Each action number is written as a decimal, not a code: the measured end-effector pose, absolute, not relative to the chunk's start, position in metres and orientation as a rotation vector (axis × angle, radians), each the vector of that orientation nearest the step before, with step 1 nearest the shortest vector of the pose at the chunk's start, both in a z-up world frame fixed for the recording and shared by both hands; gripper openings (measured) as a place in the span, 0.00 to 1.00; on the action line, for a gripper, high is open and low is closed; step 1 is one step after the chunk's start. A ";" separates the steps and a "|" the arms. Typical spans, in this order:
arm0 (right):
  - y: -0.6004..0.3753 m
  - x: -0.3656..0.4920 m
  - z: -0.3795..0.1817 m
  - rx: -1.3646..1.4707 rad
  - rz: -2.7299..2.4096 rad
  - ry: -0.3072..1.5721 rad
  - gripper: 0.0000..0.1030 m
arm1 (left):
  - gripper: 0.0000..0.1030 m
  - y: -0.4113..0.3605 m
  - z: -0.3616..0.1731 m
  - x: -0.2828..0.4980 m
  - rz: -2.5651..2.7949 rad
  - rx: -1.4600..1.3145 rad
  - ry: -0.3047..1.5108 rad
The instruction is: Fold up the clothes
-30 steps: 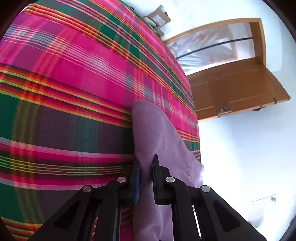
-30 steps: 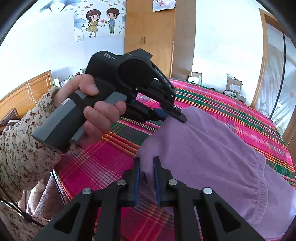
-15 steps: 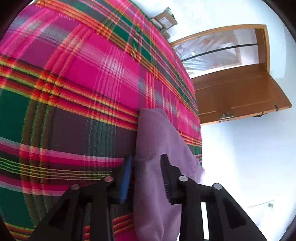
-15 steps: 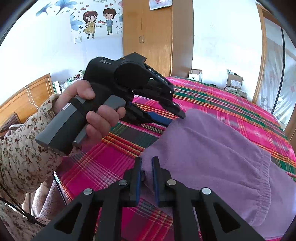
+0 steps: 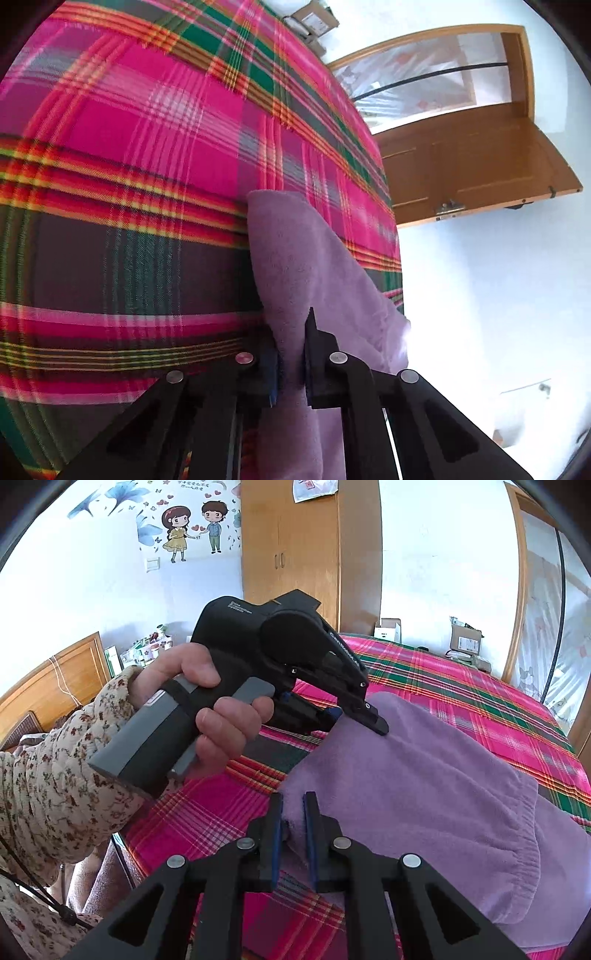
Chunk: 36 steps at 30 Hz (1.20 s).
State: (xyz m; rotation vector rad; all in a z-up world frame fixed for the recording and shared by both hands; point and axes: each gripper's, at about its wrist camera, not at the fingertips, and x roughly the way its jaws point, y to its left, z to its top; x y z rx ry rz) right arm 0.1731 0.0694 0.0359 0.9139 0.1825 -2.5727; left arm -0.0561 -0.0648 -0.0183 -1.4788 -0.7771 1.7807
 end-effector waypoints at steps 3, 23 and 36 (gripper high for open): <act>0.065 0.174 0.036 0.909 -2.569 0.204 0.10 | 0.09 -0.070 -0.013 -0.054 1.795 -1.450 -0.790; 0.021 0.162 0.031 0.892 -2.393 0.224 0.10 | 0.09 -0.122 -0.008 -0.045 1.903 -1.430 -0.829; -0.010 0.152 0.026 0.881 -2.282 0.220 0.10 | 0.09 -0.166 -0.007 -0.038 1.979 -1.447 -0.871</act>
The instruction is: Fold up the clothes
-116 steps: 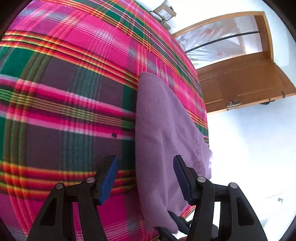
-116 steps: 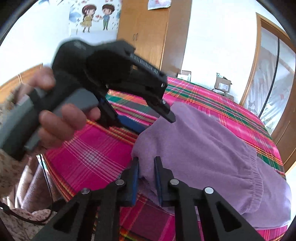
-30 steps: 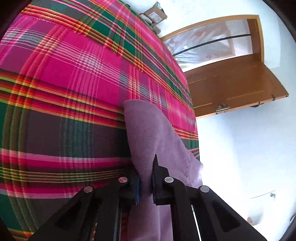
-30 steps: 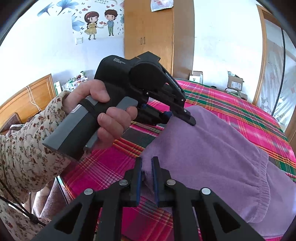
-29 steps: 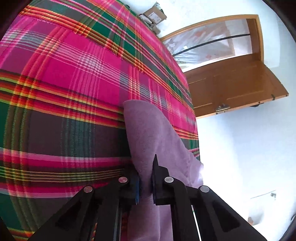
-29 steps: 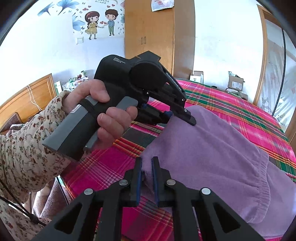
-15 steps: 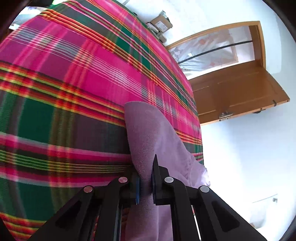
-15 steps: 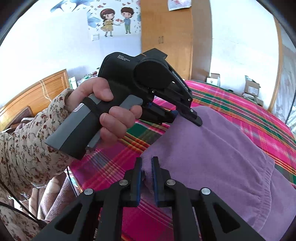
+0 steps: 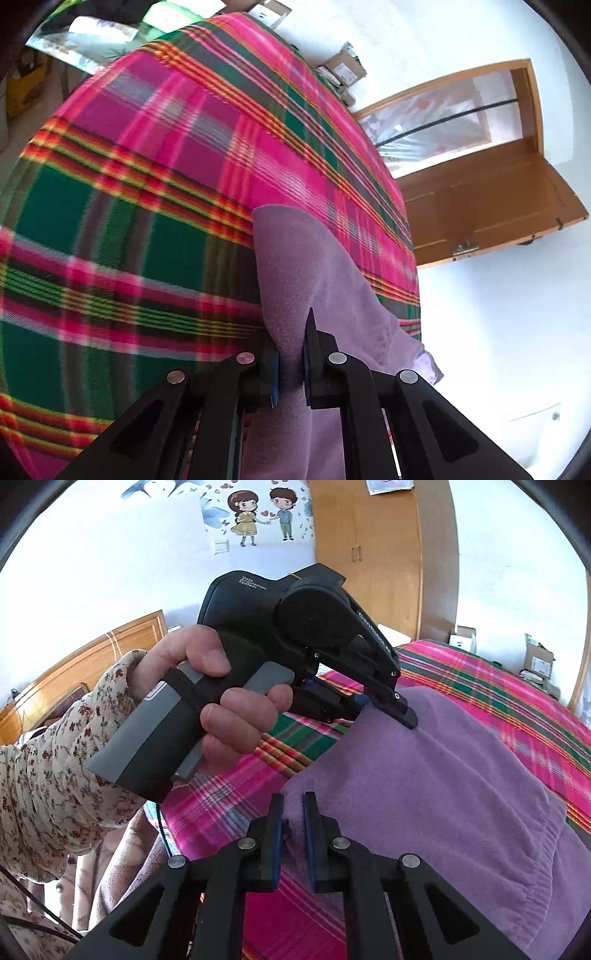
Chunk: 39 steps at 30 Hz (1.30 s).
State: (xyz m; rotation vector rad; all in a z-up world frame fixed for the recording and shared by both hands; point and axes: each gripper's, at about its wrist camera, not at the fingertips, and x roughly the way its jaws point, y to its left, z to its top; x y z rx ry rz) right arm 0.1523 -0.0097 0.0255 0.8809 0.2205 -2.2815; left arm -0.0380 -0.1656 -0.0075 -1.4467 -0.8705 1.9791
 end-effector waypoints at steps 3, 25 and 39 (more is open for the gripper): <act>-0.013 0.148 0.023 0.891 -2.256 0.208 0.10 | 0.09 -0.172 -0.012 -0.037 1.980 -1.457 -0.894; 0.015 0.148 0.027 0.892 -2.263 0.115 0.27 | 0.41 -0.160 -0.002 -0.012 2.156 -1.496 -0.867; 0.168 0.165 0.039 0.903 -2.663 -0.170 0.31 | 0.41 -0.109 0.035 0.038 2.236 -1.361 -0.744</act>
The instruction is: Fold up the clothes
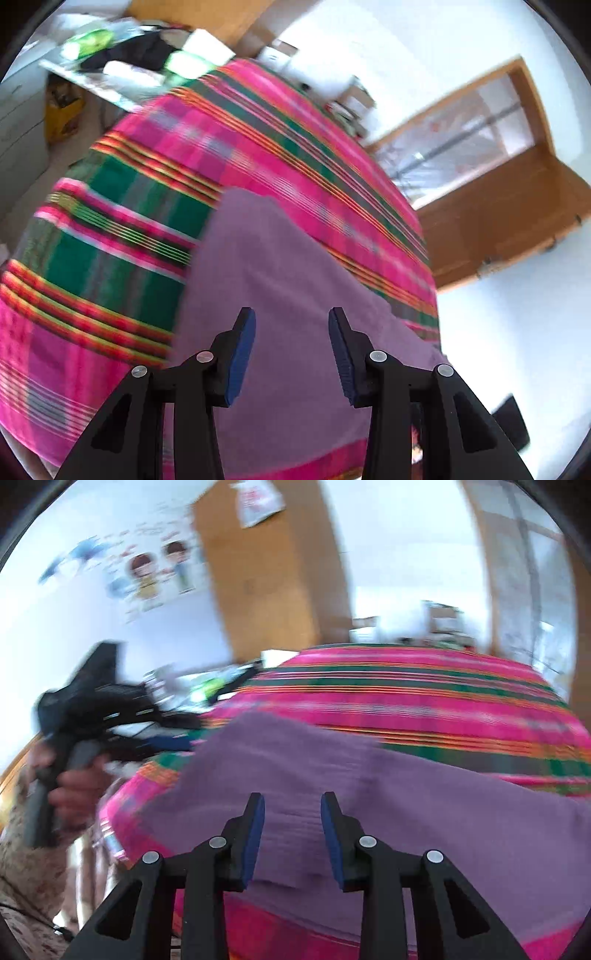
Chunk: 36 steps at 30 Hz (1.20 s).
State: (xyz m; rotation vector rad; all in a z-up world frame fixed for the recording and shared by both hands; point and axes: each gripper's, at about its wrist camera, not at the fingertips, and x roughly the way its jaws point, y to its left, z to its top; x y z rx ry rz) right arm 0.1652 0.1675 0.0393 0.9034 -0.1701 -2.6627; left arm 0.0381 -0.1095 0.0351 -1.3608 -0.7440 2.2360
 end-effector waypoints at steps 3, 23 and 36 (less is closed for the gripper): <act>0.219 0.167 0.035 0.939 -2.792 -0.320 0.31 | 0.41 -0.079 0.038 0.043 2.198 -1.358 -0.657; 0.432 0.225 0.039 1.049 -3.436 -0.561 0.31 | 0.42 0.085 0.021 0.043 2.030 -1.375 -0.240; 0.512 0.192 0.020 1.284 -3.222 -0.687 0.36 | 0.42 0.142 0.006 0.046 1.906 -1.424 -0.134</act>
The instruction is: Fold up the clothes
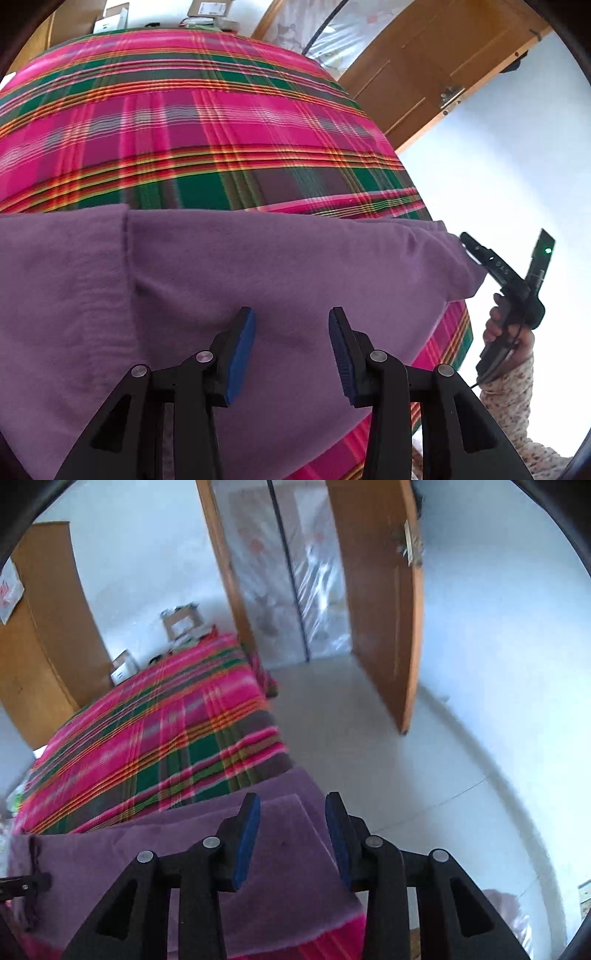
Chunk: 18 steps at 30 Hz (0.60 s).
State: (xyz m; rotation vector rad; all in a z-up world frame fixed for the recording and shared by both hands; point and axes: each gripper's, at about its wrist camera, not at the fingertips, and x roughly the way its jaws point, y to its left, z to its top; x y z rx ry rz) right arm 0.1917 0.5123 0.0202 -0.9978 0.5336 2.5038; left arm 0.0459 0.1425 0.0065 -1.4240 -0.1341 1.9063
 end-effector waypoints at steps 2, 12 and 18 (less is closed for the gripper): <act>0.507 0.193 0.018 -1.014 2.522 0.517 0.36 | 0.42 0.145 0.006 0.046 1.905 -1.424 -0.135; 0.487 0.203 0.016 -1.022 2.606 0.413 0.05 | 0.48 0.155 0.008 0.044 1.903 -1.418 -0.137; 0.496 0.212 0.038 -0.838 2.627 0.393 0.05 | 0.48 0.156 0.007 0.044 1.910 -1.409 -0.134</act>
